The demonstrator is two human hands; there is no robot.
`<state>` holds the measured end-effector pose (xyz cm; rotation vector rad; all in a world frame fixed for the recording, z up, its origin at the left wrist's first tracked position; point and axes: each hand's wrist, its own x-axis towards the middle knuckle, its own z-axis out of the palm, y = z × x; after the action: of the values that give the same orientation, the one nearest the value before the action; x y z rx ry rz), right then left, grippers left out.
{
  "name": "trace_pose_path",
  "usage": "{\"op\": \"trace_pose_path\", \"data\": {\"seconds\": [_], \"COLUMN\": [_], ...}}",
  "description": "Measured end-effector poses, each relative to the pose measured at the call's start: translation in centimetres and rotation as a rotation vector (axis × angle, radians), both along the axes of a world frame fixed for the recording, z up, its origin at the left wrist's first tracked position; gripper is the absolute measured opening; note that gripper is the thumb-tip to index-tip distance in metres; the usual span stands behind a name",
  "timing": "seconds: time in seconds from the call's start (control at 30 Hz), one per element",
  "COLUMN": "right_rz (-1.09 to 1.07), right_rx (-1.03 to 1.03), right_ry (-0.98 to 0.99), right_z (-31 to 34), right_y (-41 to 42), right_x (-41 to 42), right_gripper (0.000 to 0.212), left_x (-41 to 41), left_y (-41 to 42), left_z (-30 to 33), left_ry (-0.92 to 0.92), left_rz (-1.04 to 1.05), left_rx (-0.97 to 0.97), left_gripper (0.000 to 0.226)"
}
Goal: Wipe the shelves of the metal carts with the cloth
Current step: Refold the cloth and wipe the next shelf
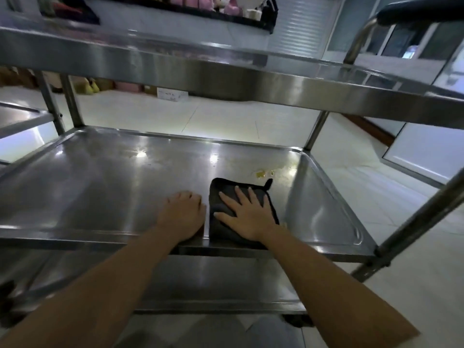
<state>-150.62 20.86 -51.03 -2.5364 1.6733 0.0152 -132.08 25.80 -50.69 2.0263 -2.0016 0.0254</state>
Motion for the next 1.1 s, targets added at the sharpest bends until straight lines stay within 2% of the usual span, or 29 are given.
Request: {"op": "trace_pose_path", "data": {"seconds": [0.1,0.2,0.33,0.43,0.53,0.6,0.67,0.9,1.0,1.1], "right_rz": [-0.175,-0.38,-0.493,-0.371,-0.079,0.088,0.121,-0.316,-0.414,-0.417], "right_rx": [-0.019,0.027,0.037,0.014,0.003,0.021,0.012,-0.019,0.034,0.051], "right_ry": [-0.034,-0.025,-0.015,-0.036,-0.016,0.008,0.014,0.04,0.024,-0.014], "right_z": [0.0,0.5,0.7,0.7,0.4,0.2,0.2,1.3,2.1,2.2], "right_y": [-2.2,-4.4,-6.8,-8.1,-8.1,-8.5,-9.6,-15.4,-17.8,-19.7], "right_x": [-6.0,-11.0,-8.8,-3.2,1.9,2.5,0.2,-15.3,-15.9,-12.7], "right_gripper": [0.09,0.08,0.083,0.087,0.086,0.082,0.081,0.076,0.076,0.075], "left_x": [0.0,0.3,-0.1,-0.2,-0.1,0.0,0.2,0.0,-0.1,-0.1], "left_y": [-0.6,-0.9,-1.0,-0.9,-0.6,-0.5,-0.6,-0.3,-0.1,0.0], "left_z": [-1.3,-2.1,-1.6,-1.5,-1.3,-1.3,-1.4,-1.2,-1.0,-1.1], "left_ry": [0.007,-0.016,-0.027,-0.043,-0.034,-0.028,-0.042,-0.042,-0.012,0.022], "left_rz": [-0.004,-0.012,0.017,0.014,0.018,0.009,0.0,0.001,-0.024,-0.029], "left_rx": [-0.06,0.003,0.059,0.066,0.061,0.06,0.074,0.052,0.041,0.033], "left_gripper": [0.043,0.058,0.068,0.063,0.065,0.068,0.072,0.086,0.084,0.081]}}
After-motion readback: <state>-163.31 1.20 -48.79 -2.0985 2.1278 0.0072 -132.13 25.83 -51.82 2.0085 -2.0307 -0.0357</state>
